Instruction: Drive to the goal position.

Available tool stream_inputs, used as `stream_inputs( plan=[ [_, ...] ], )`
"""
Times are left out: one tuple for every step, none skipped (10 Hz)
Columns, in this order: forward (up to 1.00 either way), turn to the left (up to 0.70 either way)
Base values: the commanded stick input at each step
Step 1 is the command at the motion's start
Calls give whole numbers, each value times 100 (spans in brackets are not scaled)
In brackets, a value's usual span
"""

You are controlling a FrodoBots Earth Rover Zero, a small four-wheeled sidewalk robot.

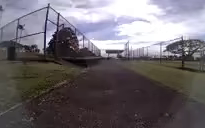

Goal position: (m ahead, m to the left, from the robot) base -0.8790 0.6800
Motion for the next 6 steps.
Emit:
stream_inputs(
  plan=[
    [50,0],
    [50,0],
    [50,0],
    [50,0],
    [50,0],
    [50,0]
  ],
)
